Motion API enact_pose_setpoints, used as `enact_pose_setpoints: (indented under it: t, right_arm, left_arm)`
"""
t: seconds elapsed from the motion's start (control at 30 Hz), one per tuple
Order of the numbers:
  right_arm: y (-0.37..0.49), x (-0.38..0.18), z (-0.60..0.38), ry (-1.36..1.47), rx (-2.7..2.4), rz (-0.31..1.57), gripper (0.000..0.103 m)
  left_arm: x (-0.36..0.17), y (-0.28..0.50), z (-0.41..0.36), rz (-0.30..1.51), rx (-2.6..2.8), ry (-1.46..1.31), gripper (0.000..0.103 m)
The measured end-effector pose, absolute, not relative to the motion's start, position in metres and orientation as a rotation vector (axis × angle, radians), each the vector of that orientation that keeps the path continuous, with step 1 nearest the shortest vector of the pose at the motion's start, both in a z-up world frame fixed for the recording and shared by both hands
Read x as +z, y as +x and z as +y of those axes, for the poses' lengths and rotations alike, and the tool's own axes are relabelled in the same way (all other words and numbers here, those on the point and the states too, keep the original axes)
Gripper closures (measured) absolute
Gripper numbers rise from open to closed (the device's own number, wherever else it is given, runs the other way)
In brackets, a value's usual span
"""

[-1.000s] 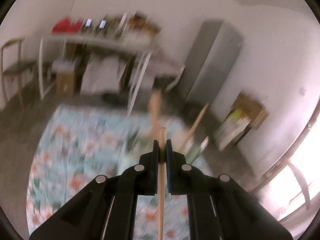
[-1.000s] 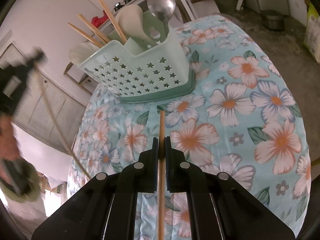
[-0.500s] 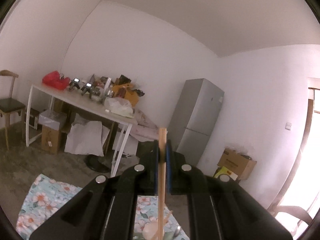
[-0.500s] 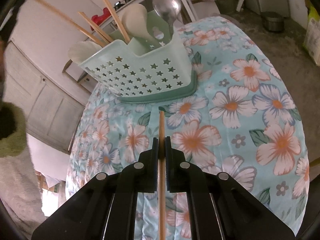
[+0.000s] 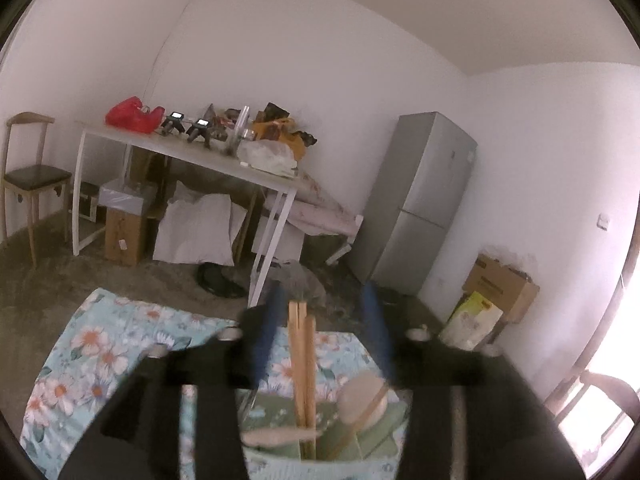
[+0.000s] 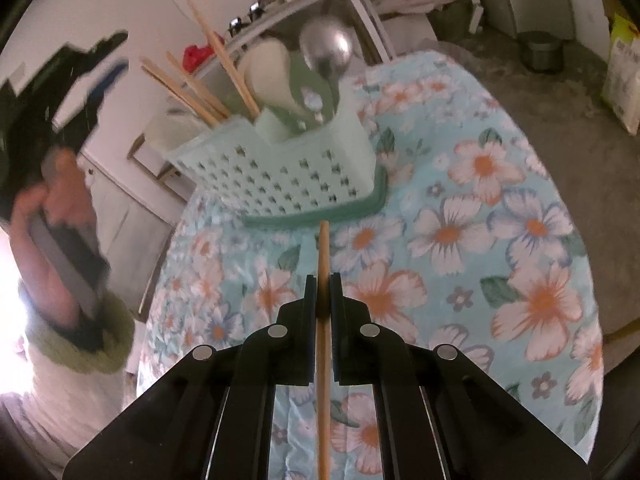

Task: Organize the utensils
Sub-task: 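Open the left gripper to drop its chopstick into the caddy, then lower the right gripper's chopstick into the caddy and open it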

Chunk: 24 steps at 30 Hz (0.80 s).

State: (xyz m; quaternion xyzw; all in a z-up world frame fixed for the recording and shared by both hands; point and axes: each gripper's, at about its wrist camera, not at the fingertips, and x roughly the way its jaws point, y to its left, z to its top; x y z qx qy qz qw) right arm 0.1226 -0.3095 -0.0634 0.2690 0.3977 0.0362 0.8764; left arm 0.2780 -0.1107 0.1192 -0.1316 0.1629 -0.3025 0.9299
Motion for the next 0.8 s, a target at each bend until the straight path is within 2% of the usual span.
enact_pose_setpoints:
  t: [0.1,0.27,0.6,0.8]
  right_arm:
    - [0.119,-0.043,-0.316,0.554,0.081,0.775,0.098]
    - [0.115,0.01,-0.323,0.506,0.102,0.639,0.098]
    - [0.134,0.127,-0.313,0.332,0.177,0.341,0.099]
    - [0.153,0.164,-0.309,0.283,0.193,0.249,0.099]
  left_arm:
    - [0.119,0.263,-0.101,0.328,-0.623,-0.246,0.04]
    - [0.117,0.234,-0.074,0.336,-0.616,-0.229,0.028]
    - [0.069,0.172,-0.037,0.468,-0.547,-0.126,0.013]
    - [0.044,0.152,-0.026,0.52,-0.484,-0.082,0.006]
